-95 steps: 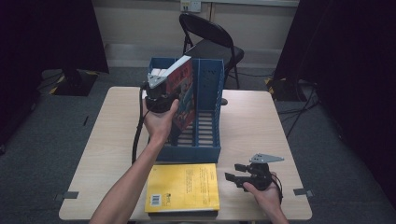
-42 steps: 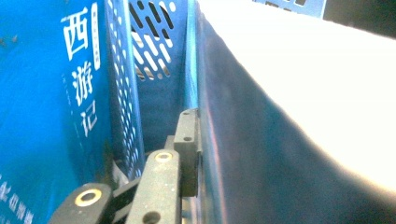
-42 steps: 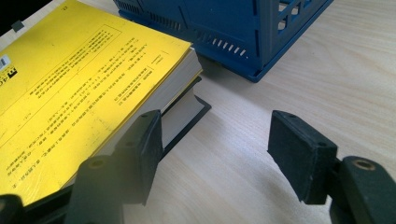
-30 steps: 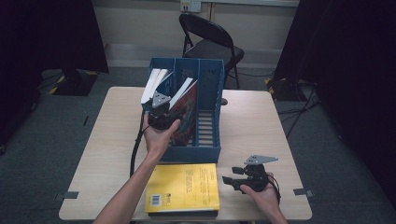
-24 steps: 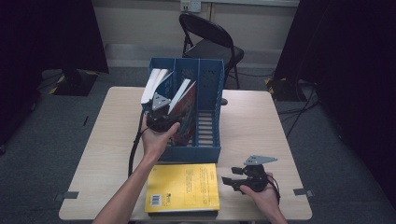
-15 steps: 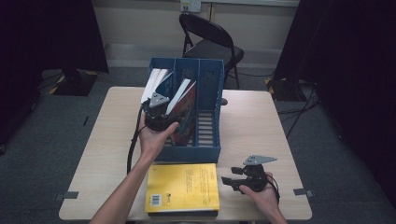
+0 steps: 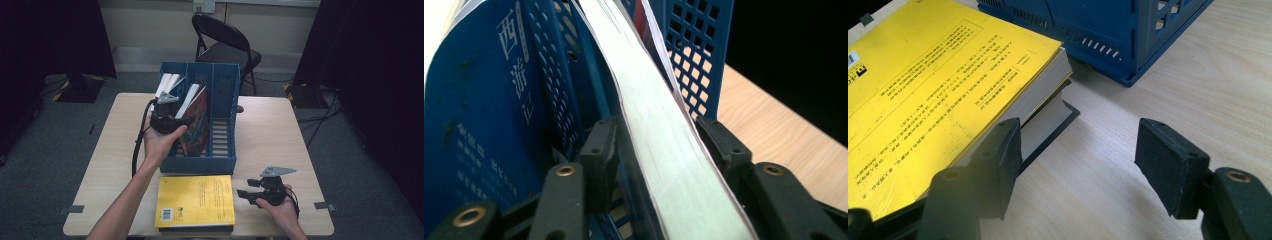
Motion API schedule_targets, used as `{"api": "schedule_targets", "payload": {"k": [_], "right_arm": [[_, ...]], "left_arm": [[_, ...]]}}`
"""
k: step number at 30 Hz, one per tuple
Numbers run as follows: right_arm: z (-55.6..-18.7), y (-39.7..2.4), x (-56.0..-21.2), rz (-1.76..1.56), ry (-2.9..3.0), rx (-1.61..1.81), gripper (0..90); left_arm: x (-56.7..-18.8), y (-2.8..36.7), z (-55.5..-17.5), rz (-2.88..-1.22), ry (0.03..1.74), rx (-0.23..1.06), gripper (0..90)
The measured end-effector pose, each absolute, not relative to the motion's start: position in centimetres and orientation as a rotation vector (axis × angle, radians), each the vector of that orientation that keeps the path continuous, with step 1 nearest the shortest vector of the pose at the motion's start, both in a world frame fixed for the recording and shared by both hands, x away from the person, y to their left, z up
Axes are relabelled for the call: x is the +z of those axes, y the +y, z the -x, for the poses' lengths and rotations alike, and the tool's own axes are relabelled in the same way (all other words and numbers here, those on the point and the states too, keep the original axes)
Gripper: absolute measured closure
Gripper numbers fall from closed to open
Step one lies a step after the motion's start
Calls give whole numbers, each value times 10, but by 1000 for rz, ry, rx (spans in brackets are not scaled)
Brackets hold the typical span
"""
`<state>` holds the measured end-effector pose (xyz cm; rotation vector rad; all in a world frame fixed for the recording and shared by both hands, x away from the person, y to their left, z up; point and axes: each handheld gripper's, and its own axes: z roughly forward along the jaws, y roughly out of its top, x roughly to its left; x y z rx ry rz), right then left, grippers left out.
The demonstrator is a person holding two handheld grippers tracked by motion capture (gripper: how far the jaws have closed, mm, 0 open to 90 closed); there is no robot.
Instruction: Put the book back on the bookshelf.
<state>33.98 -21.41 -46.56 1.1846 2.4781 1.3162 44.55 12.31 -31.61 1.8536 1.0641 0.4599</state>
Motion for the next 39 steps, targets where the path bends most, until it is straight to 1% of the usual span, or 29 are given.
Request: {"api": "schedule_targets", "payload": {"k": [6, 9, 13, 15, 19, 21, 24, 27, 29, 32, 34, 37, 39], "right_arm": [[-340, -213, -465, -1185, 2479, 1317, 348], [-340, -213, -465, -1181, 2479, 1316, 349], [-340, -213, -465, -1184, 2480, 1313, 350], [-340, -213, -465, -1185, 2480, 1310, 350], [-340, -213, -465, -1188, 2480, 1309, 350], [-340, -214, -465, -1186, 2479, 1313, 350], [-340, -214, -466, -1190, 2479, 1313, 350], [-340, -214, -466, -1196, 2479, 1314, 350], [-340, -215, -466, -1199, 2479, 1314, 350], [-340, -215, -466, -1199, 2478, 1314, 349], [-341, -215, -466, -1201, 2480, 1314, 349], [-341, -215, -466, -1204, 2481, 1315, 348], [-341, -215, -466, -1205, 2482, 1316, 348]], "left_arm": [[-308, 118, -449, -1920, 1053, 435, 563], [-304, 115, -451, -1969, 1053, 432, 587], [-296, 112, -459, -2008, 1052, 358, 581], [-294, 109, -464, -2015, 1079, 318, 571], [-291, 101, -471, -2066, 1126, 325, 572], [-289, 98, -475, -2084, 1169, 298, 571], [-285, 93, -479, -2134, 1214, 324, 586], [-282, 89, -483, -2179, 1226, 334, 561], [-280, 87, -486, -2177, 1238, 345, 561], [-278, 87, -492, -2197, 1254, 303, 543], [-278, 86, -496, -2209, 1282, 279, 560], [-277, 83, -502, -2233, 1323, 236, 564], [-277, 81, -505, -2259, 1344, 222, 588]]}}
